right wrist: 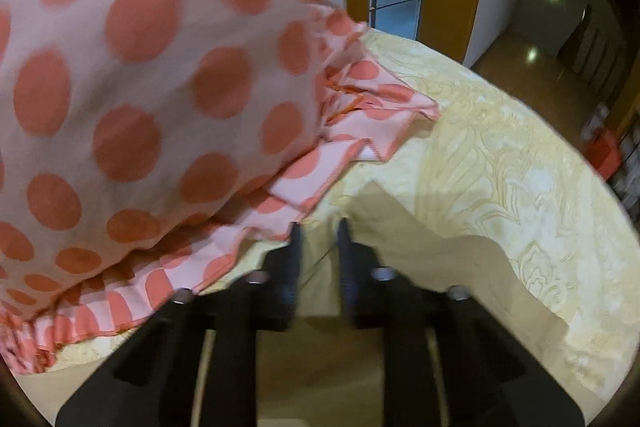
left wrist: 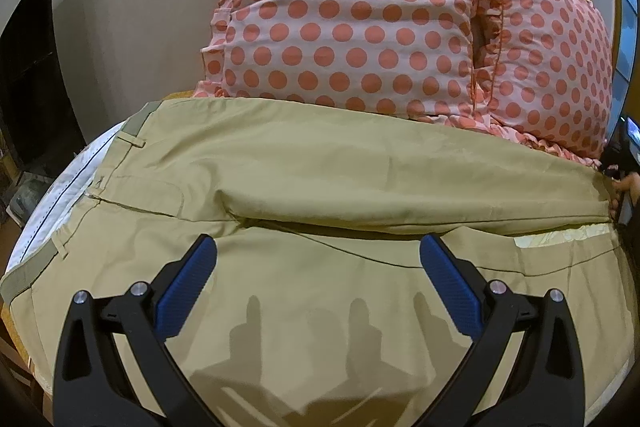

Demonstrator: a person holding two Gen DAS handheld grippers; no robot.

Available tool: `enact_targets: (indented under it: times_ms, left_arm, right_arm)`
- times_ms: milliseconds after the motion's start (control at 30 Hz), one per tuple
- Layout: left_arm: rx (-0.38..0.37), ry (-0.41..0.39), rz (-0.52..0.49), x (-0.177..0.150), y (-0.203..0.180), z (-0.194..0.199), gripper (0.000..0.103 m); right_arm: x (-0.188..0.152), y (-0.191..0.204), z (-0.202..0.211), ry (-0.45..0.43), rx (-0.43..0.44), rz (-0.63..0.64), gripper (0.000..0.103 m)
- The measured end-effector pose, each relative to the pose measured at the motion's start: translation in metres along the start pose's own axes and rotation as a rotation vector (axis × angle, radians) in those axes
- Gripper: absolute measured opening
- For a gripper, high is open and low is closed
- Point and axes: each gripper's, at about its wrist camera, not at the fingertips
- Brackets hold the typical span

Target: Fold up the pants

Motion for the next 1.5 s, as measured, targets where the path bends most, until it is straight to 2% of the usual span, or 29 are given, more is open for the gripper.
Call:
enact_targets:
  times_ms: [33, 100, 233, 333, 433, 467, 567, 633, 700, 733, 767, 833, 900, 933, 967, 1000, 1067, 1133, 1233, 1400, 1433, 1500]
  left_arm:
    - [-0.004, -0.004, 0.008, 0.001, 0.002, 0.002, 0.101]
    - [-0.009, -0.014, 0.015, 0.001, 0.006, 0.007, 0.101]
    - [0.008, -0.048, 0.006, 0.005, 0.013, 0.021, 0.101]
    - [0.029, -0.071, 0.004, 0.008, 0.020, 0.029, 0.101]
    - [0.048, -0.084, 0.009, 0.012, 0.030, 0.035, 0.101]
    - [0.052, -0.083, 0.011, 0.015, 0.033, 0.036, 0.101]
    - [0.044, -0.083, 0.016, 0.024, 0.041, 0.038, 0.101]
    - [0.032, -0.081, 0.015, 0.032, 0.046, 0.035, 0.101]
    - [0.034, -0.084, 0.017, 0.042, 0.050, 0.031, 0.101]
    - [0.036, -0.081, 0.017, 0.046, 0.052, 0.028, 0.101]
    - [0.032, -0.075, 0.020, 0.048, 0.054, 0.026, 0.101]
    - [-0.021, -0.070, 0.031, 0.053, 0.058, 0.021, 0.101]
    - [-0.100, -0.069, 0.049, 0.056, 0.061, 0.016, 0.101]
    - [-0.130, -0.067, 0.057, 0.058, 0.062, 0.013, 0.101]
    - [-0.178, -0.057, 0.075, 0.063, 0.064, 0.007, 0.101]
    - [-0.200, -0.035, 0.092, 0.067, 0.065, 0.000, 0.101]
    - [-0.249, 0.027, 0.144, 0.077, 0.067, -0.018, 0.101]
    - [-0.277, 0.071, 0.191, 0.085, 0.067, -0.036, 0.101]
    - [-0.267, 0.145, 0.217, 0.095, 0.062, -0.063, 0.099]
    - [-0.151, 0.263, 0.202, 0.112, 0.049, -0.116, 0.093]
    - [-0.127, 0.283, 0.195, 0.116, 0.046, -0.128, 0.089]
    - [-0.065, 0.321, 0.180, 0.123, 0.041, -0.152, 0.073]
  right_arm:
    - [0.001, -0.010, -0.002, 0.002, 0.042, -0.024, 0.007]
    - [-0.001, -0.028, 0.000, 0.010, 0.131, -0.077, 0.005]
    - [-0.024, -0.062, 0.046, -0.054, 0.352, -0.158, 0.004]
    - [-0.056, -0.095, 0.091, -0.107, 0.488, -0.194, 0.004]
    - [-0.107, -0.130, 0.141, -0.136, 0.561, -0.223, 0.004]
    - [-0.125, -0.141, 0.153, -0.125, 0.572, -0.237, 0.004]
    - [-0.167, -0.173, 0.141, -0.037, 0.584, -0.304, 0.005]
    - [-0.180, -0.180, 0.131, 0.031, 0.602, -0.346, 0.006]
    - [-0.188, -0.186, 0.125, 0.088, 0.612, -0.402, 0.012]
    - [-0.190, -0.189, 0.124, 0.103, 0.619, -0.424, 0.021]
    - [-0.191, -0.188, 0.125, 0.101, 0.633, -0.429, 0.025]
    - [-0.191, -0.183, 0.128, 0.086, 0.628, -0.410, 0.032]
    - [-0.192, -0.180, 0.131, 0.074, 0.615, -0.406, 0.034]
    - [-0.191, -0.177, 0.129, 0.058, 0.608, -0.394, 0.032]
    - [-0.189, -0.174, 0.127, 0.041, 0.612, -0.370, 0.009]
    - [-0.187, -0.176, 0.125, 0.036, 0.630, -0.365, 0.002]
    - [-0.186, -0.187, 0.131, -0.018, 0.713, -0.403, 0.002]
    - [-0.182, -0.197, 0.150, -0.100, 0.740, -0.388, 0.002]
    - [-0.179, -0.206, 0.163, -0.130, 0.762, -0.379, 0.002]
    - [-0.179, -0.211, 0.162, -0.129, 0.778, -0.377, 0.002]
    - [-0.178, -0.210, 0.161, -0.128, 0.778, -0.374, 0.002]
    - [-0.178, -0.211, 0.159, -0.125, 0.781, -0.374, 0.002]
Point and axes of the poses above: each gripper's, at about its wrist camera, not at the fingertips, and z roughly against the way its jaws point, y to its left, x to its top, and after that the axes turned 4 degrees about y, right-handed
